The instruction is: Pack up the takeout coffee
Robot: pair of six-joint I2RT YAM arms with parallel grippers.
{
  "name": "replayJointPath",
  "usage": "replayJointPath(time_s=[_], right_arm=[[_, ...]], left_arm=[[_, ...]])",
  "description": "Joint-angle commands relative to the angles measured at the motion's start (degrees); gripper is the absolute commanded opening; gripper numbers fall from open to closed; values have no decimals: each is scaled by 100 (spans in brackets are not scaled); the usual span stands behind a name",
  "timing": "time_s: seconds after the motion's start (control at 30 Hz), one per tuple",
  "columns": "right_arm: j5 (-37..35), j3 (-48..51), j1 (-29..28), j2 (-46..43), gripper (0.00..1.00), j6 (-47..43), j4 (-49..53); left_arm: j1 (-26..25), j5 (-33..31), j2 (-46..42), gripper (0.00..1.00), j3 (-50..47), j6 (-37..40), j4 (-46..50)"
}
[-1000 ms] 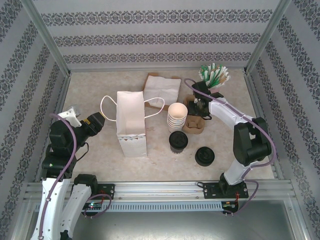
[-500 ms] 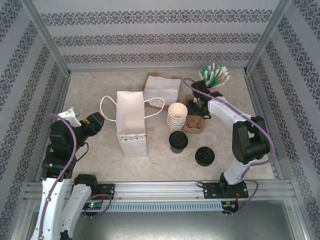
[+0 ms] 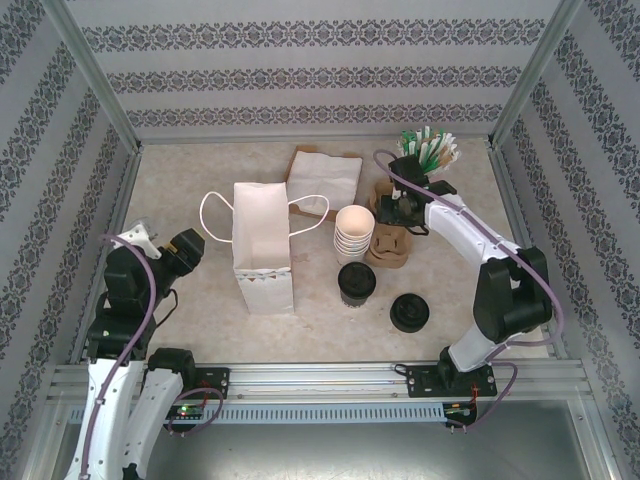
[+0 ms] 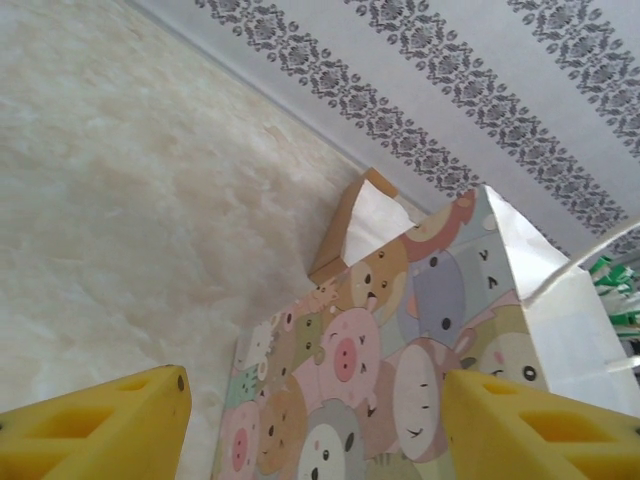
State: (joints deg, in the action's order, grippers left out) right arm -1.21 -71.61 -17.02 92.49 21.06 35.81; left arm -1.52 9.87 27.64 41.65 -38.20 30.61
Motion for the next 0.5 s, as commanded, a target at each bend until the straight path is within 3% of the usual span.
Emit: replayJointPath(time_s=[0.0,0.23,0.47], right_arm=[[-68,-168,-11,-155,40,80,265],[-182,-152,-9,-490,40,132,416],[-129,25,-13,-541,41,222,456]], left_arm=[[-50,-348,-91,66,-131,-102,120],[-50,-546,260,60,-546,-419,149],[-50,-244,709,57,-1118,-840,-388]])
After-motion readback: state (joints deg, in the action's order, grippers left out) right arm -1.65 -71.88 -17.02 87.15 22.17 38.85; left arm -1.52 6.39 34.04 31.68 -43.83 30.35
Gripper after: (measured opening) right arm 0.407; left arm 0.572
